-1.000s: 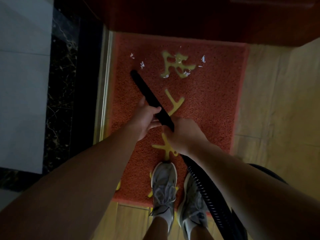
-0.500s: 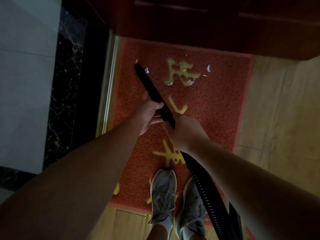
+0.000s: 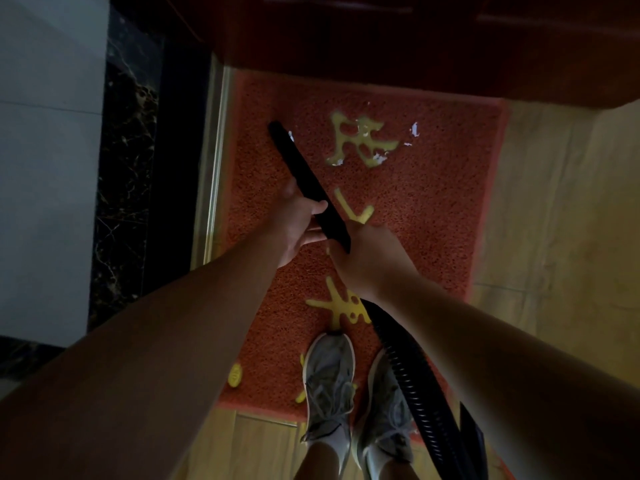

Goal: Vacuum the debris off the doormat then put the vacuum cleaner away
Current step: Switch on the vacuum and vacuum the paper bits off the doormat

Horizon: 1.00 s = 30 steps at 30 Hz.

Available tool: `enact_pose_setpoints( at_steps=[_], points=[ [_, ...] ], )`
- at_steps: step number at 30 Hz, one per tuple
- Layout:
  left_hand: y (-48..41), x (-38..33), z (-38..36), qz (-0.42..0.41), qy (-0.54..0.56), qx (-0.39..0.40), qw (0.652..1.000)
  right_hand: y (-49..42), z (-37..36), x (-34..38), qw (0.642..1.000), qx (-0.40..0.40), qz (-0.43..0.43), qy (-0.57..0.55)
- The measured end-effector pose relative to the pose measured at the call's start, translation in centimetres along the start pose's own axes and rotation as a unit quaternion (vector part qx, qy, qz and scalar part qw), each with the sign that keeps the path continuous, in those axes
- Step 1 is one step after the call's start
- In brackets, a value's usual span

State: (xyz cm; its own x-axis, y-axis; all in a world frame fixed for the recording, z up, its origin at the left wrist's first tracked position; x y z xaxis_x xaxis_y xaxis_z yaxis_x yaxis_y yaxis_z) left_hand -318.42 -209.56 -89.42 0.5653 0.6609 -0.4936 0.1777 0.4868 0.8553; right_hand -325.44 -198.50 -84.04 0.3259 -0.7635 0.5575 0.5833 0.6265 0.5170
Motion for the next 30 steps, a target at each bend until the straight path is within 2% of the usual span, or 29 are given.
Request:
enact_pose_setpoints(
  at_steps=[10,16,30],
  points=[
    [1.2,2.2,-0.3,0.005,-0.014,0.01,1.0,2.6,0.2,-0.7,1.0,-0.004,-0.001,-0.005],
    [1.9,3.1,-1.3,0.011,-0.005,0.014,1.0,3.5,0.2,-2.3,0.999,0.004,-0.035,-0.013],
    [0.9,1.7,-3.2,-0.003,-0.03,0.02,0.999,2.3,1.7,-2.8,0.999,-0.006,-0.049,-0.014]
  ],
)
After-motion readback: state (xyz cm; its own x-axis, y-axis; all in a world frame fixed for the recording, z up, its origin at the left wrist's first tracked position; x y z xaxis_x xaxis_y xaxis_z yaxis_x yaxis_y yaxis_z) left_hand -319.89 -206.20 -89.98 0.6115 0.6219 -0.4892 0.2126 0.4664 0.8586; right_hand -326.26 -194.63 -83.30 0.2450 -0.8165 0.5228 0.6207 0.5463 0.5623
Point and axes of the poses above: each hand's wrist, its own y-axis away from the middle knuckle, its own z-axis out of the back of the hand, x = y × z, the point moved 8 cm from there along -y, towards the middle knuckle, and after that the axes turned 12 degrees about -x, right-handed, at the moved point
